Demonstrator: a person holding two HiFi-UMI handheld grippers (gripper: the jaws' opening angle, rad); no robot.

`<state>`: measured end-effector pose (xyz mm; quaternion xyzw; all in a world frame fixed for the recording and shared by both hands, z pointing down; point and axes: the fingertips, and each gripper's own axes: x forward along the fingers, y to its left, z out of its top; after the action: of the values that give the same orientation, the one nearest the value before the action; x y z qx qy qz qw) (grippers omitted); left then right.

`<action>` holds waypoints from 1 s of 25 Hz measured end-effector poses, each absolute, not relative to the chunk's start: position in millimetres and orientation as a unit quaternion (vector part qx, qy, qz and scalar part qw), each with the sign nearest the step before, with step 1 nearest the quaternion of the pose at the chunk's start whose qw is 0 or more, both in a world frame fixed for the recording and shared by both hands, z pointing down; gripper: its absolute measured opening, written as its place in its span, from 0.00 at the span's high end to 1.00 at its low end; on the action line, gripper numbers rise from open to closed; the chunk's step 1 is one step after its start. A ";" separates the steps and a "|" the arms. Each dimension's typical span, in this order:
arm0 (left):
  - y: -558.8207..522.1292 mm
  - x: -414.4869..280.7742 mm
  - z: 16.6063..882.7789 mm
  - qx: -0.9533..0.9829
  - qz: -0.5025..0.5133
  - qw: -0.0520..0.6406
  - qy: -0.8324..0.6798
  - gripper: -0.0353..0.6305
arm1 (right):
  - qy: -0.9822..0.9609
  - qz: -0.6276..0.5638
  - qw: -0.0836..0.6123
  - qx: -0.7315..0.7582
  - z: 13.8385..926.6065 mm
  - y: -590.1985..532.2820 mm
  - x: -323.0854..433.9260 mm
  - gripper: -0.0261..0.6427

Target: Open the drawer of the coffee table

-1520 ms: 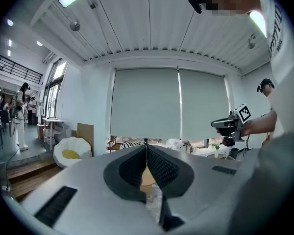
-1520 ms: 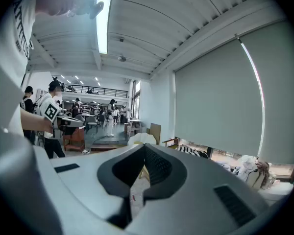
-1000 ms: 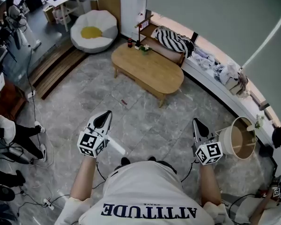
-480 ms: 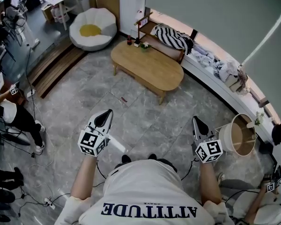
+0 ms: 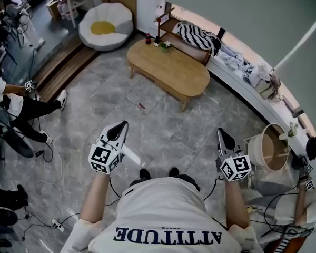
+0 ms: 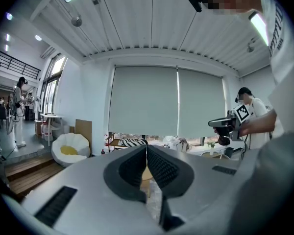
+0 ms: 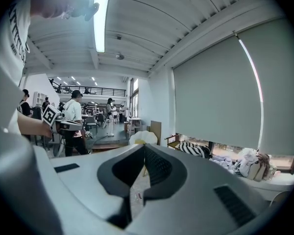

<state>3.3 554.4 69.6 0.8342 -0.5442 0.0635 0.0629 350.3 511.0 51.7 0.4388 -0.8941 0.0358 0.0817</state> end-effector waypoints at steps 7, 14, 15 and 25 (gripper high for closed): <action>562.3 -17.2 74.6 0.840 0.068 0.067 -0.533 0.92 | -0.890 0.042 0.082 0.447 56.7 523.5 327.3 0.93; 575.0 -38.9 86.7 0.848 0.069 0.066 -0.521 0.92 | -0.885 0.042 0.081 0.457 65.7 546.0 304.9 0.93; 575.4 -42.3 87.1 0.849 0.068 0.066 -0.520 0.92 | -0.884 0.041 0.081 0.459 65.7 547.6 301.9 0.93; 562.6 -59.3 86.6 0.853 0.065 0.072 -0.512 0.92 | -0.880 0.044 0.088 0.465 62.5 540.3 284.2 0.93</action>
<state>-59.3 562.6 86.6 0.8535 -0.5120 0.0647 0.0723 284.2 540.3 62.5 0.4651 -0.8798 0.0438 0.0881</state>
